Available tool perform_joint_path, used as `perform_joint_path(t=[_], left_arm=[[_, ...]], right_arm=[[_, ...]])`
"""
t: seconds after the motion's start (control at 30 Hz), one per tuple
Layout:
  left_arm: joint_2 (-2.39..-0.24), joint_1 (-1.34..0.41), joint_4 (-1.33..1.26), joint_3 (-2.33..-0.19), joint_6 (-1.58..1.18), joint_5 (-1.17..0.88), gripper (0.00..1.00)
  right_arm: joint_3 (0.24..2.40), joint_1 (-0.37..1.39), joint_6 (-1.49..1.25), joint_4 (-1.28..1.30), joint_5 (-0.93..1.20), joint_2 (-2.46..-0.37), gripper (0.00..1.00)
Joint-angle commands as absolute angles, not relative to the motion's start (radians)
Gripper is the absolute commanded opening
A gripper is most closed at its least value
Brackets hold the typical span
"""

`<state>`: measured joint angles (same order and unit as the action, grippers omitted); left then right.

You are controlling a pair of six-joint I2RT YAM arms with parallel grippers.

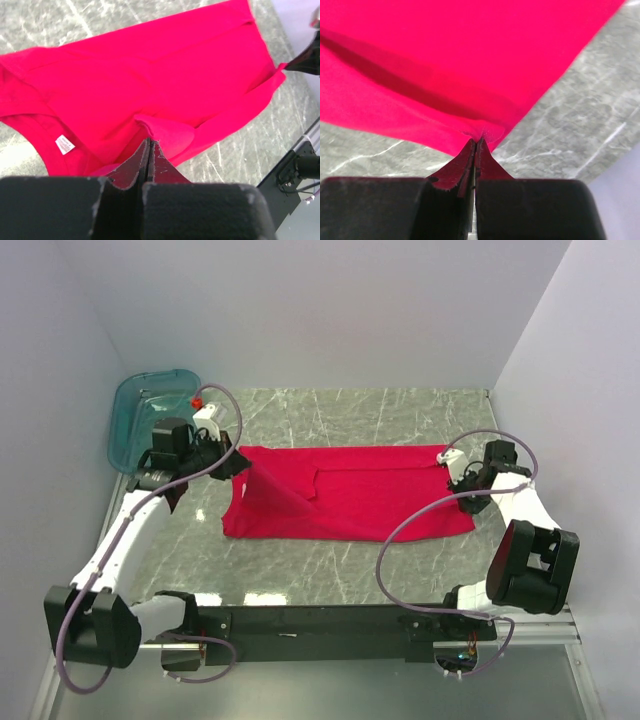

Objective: Fold and stack the t-shirts
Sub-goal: Fold the tshirt

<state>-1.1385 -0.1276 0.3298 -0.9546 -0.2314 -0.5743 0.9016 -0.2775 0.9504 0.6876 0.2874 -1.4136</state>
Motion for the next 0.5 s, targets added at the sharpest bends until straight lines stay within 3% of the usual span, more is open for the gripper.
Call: perform_joint_path(t=[0.0, 0.47], left_arm=[[-1.179, -0.117, 0.287, -1.008, -0.232, -0.543, 0.01], [-1.151, -0.103, 0.227, -0.989, -0.238, -0.43, 0.01]], right_arm=[[0.953, -0.287, 0.901, 0.632, 0.255, -1.433, 0.0], [0.942, -0.313, 0.865, 0.581, 0.213, -1.448, 0.0]])
